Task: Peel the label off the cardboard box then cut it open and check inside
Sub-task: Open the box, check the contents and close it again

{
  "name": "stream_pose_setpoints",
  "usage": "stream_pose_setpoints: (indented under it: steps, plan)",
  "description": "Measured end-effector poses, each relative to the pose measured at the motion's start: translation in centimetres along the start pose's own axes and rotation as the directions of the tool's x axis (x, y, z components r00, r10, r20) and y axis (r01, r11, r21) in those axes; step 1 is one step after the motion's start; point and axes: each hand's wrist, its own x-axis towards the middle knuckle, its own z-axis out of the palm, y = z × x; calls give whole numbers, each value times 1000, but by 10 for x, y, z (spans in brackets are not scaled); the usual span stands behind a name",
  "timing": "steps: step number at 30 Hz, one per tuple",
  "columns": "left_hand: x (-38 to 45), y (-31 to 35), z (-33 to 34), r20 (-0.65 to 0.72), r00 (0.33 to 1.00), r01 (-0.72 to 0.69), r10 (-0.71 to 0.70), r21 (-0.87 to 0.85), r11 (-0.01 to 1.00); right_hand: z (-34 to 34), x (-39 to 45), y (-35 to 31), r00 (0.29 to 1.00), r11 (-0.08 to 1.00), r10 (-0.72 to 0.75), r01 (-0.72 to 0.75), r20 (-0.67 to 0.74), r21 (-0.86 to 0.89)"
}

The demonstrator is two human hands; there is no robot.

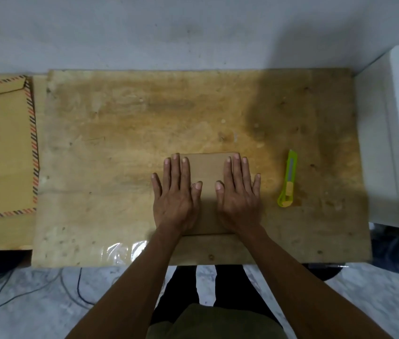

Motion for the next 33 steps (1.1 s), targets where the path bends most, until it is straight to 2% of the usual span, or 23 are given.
stream_pose_setpoints:
  steps: [5,9,12,15,21,26,28,31,33]
  plan:
    - [0,0,3,-37,999,7,-7,-13,1000,1,-1,-1,999,1000,-8,8,-33,2]
    - [-8,2,3,-153,979,109,-132,-150,983,-2,-8,-7,982,984,169,-163,-88,65]
    - [-13,7,3,-167,967,158,-195,-213,964,0,-17,-15,957,964,258,-248,-130,92]
    - [-13,11,2,-145,964,166,-221,-319,933,2,-19,-18,951,961,265,-247,-161,122]
    - [-18,16,-18,-94,970,133,-226,-572,809,-5,-21,-16,967,915,221,-160,-129,371]
    - [-21,18,-33,-112,963,117,-244,-645,755,-17,-19,-8,972,830,224,-154,-67,536]
    - [-20,19,-36,-88,953,142,-289,-713,687,-24,-18,-7,971,802,237,-168,-46,574]
    - [-20,18,-40,-49,935,153,-351,-838,524,-37,-15,-7,964,724,267,-199,-2,661]
    - [-20,15,-41,-16,928,158,-372,-887,433,-47,-13,-6,936,549,341,-278,93,788]
